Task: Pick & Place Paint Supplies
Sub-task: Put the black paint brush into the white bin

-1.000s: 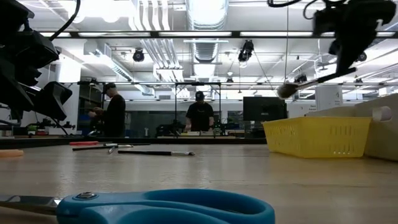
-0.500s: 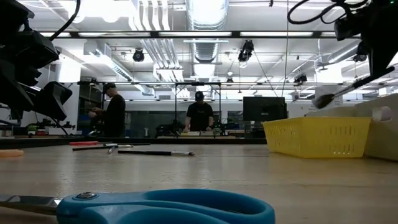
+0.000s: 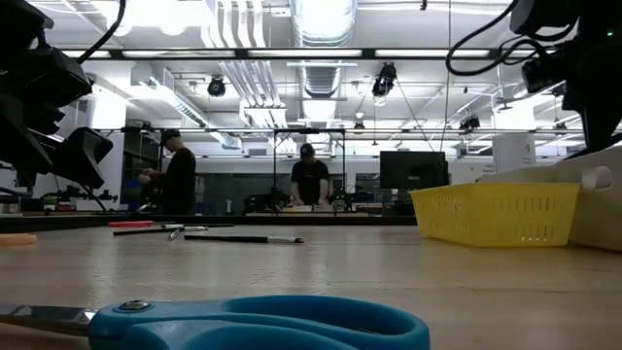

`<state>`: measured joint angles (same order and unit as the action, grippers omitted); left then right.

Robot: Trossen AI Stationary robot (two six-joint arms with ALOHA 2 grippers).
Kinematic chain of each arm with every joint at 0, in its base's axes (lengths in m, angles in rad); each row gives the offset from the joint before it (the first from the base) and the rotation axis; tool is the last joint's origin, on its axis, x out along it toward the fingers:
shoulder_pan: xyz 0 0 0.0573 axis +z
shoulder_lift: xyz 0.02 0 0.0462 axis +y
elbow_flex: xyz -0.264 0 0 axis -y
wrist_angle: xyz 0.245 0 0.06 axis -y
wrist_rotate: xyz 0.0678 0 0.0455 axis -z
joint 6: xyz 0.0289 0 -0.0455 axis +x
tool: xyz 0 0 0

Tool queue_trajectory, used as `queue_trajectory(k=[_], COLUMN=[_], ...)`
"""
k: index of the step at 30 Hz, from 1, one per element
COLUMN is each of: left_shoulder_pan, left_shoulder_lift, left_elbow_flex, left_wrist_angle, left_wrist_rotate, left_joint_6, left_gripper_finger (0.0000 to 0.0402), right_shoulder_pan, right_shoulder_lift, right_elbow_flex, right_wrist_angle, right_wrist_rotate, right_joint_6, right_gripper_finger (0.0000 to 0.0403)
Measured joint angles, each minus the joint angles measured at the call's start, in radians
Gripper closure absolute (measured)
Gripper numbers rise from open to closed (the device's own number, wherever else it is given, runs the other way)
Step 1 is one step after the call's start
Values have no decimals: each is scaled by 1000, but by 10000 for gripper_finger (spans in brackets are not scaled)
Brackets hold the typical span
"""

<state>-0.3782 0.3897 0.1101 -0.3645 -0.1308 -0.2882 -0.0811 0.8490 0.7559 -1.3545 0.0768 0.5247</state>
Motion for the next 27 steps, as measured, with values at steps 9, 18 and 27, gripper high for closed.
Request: queue_trajectory(k=[9, 18, 27], left_shoulder_pan=[0, 0, 0], left_shoulder_lift=[0, 0, 0], left_elbow_flex=[0, 0, 0], left_wrist_angle=[0, 0, 0], left_wrist_rotate=[0, 0, 0], left_joint_6=[0, 0, 0], left_gripper_finger=[101, 101, 101], right_shoulder_pan=[0, 0, 0], right_shoulder_lift=[-3, -3, -4], right_elbow_flex=[2, 3, 29], right_wrist_angle=[12, 14, 43], right_wrist_rotate=[2, 1, -6], right_joint_6=[33, 25, 25], right_gripper_finger=[332, 309, 308])
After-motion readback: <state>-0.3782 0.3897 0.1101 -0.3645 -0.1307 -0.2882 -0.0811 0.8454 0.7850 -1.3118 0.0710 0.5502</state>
